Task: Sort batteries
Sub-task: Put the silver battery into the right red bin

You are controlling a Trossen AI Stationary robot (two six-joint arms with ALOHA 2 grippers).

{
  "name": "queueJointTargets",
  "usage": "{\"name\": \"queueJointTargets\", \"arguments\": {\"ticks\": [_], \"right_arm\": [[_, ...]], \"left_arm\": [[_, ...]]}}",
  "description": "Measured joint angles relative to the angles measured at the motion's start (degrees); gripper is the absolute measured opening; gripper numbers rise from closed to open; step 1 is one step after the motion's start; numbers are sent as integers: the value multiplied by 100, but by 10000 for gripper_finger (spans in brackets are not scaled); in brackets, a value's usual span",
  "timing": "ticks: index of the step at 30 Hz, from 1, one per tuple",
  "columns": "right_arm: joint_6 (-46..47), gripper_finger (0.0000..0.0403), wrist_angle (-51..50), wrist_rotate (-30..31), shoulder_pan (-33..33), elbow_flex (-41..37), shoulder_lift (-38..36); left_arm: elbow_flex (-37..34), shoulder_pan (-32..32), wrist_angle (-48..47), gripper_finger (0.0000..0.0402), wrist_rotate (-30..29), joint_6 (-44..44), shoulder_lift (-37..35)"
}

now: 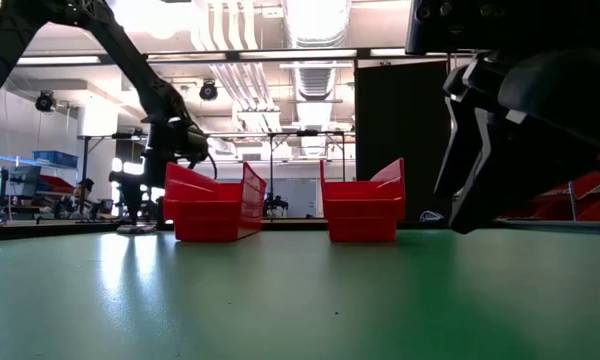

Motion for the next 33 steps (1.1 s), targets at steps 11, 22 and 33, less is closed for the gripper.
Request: {"name": "queueJointTargets", "arguments": {"ticks": [11,22,33], "right_arm": [[7,291,2,-2,-5,-1,-5],[11,296,4,-2,-13,-1,-5],[13,294,4,-2,-13,-1,-5]], "left_arm": [[-134,74,218,293,174,19,2],[-136,87,140,276,510,486,2],[-214,87,266,254,776,724,4]]}}
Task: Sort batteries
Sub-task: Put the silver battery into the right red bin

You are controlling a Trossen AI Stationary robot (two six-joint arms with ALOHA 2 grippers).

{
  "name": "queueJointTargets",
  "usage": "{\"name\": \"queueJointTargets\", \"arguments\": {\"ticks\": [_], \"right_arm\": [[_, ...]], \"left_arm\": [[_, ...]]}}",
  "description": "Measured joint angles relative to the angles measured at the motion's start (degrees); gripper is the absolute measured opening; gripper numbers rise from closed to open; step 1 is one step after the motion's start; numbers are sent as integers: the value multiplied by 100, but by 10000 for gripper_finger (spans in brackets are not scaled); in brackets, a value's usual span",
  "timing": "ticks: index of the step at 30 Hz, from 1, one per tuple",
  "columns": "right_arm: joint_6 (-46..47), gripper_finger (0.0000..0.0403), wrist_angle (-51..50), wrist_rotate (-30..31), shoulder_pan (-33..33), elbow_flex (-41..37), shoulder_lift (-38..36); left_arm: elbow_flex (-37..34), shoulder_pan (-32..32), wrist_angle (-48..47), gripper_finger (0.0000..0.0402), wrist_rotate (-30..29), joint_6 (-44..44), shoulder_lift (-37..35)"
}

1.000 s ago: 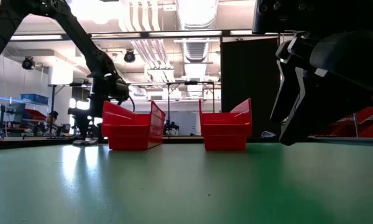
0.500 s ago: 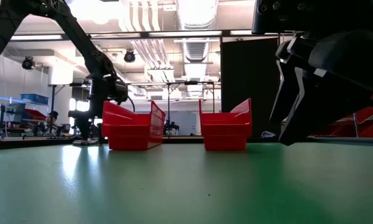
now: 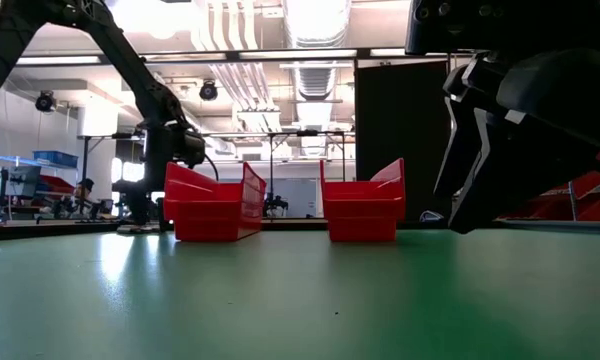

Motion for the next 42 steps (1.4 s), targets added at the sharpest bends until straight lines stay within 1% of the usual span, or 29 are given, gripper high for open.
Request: {"name": "queueJointTargets", "arguments": {"ticks": [8,15,26,37,42], "right_arm": [[2,296,0,0,0,0,0],[2,288,12,0,0,-20,0],[-8,302,17,2,0,-31,0],[-13,290,39,2,-20,-33,0],[-13,294,39,2,-26,-33,0]], "left_arm": [[-102,0,185,223,-3,-27,-15],[-119,-7,250,223,-73,-108,-17],[-125,-18,319,218,-114,-37,-42],[-130,-25,246,218,-112,12,-88],[-130,-35,207,218,-134,49,-149]]}}
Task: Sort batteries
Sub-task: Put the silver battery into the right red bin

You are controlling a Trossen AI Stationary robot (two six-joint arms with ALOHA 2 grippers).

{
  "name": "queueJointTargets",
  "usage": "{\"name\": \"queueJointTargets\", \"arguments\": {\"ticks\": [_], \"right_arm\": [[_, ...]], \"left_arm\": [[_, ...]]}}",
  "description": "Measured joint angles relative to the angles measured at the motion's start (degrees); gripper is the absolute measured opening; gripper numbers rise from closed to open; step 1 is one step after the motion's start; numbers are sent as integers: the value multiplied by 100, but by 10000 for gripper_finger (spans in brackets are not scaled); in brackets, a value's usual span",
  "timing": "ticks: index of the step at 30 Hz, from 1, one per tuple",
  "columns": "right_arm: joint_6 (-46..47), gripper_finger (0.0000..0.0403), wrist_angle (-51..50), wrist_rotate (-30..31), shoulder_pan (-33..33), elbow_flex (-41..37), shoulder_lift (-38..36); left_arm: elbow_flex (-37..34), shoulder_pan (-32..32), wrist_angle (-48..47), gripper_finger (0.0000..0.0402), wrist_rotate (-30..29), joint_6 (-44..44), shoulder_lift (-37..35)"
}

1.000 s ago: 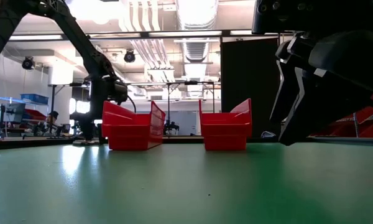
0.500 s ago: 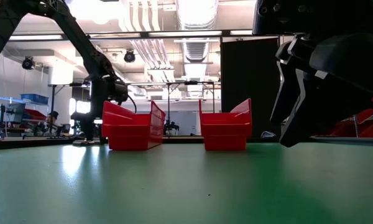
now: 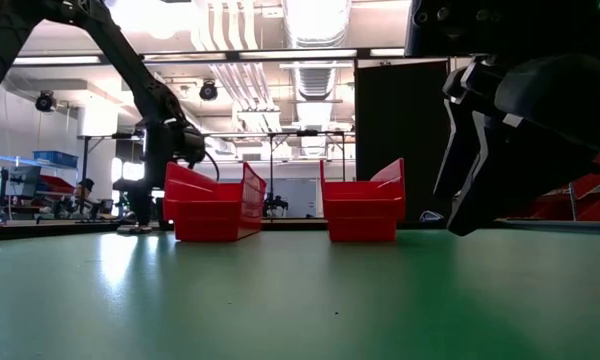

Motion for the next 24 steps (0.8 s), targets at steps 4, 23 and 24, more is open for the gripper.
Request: {"name": "queueJointTargets", "arguments": {"ticks": [4,23,24], "right_arm": [[-4,302,2,0,-13,0,0],[-50,295,4,0,-39,0,0],[-58,296,4,1,-39,0,0]], "left_arm": [[0,-4,-2,218,0,52,-92],[9,-224,7,217,123,194,-1428],[11,-273,9,217,179,215,-1525]]}}
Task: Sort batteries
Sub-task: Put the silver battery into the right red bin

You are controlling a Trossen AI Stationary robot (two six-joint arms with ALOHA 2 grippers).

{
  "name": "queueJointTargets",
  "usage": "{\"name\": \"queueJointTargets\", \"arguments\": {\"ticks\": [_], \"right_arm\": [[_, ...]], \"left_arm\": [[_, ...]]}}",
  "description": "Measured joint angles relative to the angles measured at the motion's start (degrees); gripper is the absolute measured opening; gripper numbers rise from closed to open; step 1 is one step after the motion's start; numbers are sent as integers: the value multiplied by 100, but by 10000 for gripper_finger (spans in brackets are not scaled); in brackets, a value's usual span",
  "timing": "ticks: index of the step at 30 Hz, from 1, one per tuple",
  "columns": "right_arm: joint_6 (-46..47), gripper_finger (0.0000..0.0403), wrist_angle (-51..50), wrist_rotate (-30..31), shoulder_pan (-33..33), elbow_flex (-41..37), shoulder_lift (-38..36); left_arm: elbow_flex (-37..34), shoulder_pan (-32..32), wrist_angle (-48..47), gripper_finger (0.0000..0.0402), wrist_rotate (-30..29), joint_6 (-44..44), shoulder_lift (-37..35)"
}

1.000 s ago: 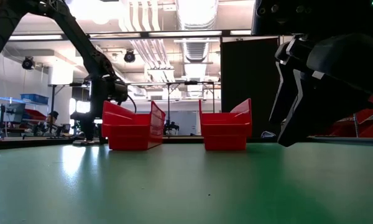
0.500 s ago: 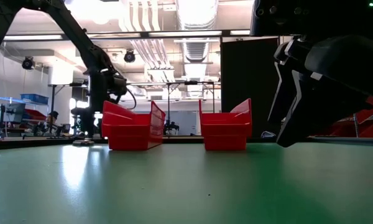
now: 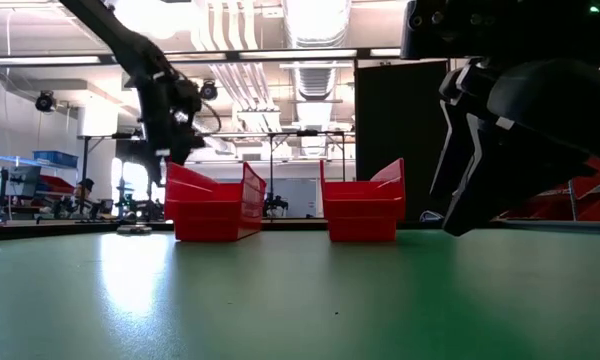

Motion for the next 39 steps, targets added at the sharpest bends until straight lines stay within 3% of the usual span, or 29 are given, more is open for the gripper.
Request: {"name": "queueJointTargets", "arguments": {"ticks": [7,14,17,21,24,28,31,36,39], "right_arm": [[-147,308,-3,189,0,0,0],[-408,300,11,427,86,-9,-79],[-647,292,114,1385,147,-9,-149],[-1522,281,725,3350,169,-9,-162],[-2469,275,1265,4049,31,-11,-146],[-3611,270,2225,4097,-297,-20,-146],[-4960,270,3334,4000,-417,67,-162],[-7643,274,5681,3241,-439,151,-424],[-8674,272,6387,2779,-480,149,-679]], "left_arm": [[0,-564,29,217,366,15,-704],[-215,-1479,68,217,320,-17,-1594],[-335,-1826,161,217,319,-178,-2004],[-665,-2335,648,217,476,-502,-2529],[-980,-2757,1173,217,882,-787,-2865],[-1479,-3569,2237,217,1271,-1225,-3231],[-1841,-4322,3217,217,1354,-1383,-3444],[-2541,-5413,5247,217,1367,-1516,-3656],[-2914,-5893,6223,217,1369,-1488,-3705]]}}
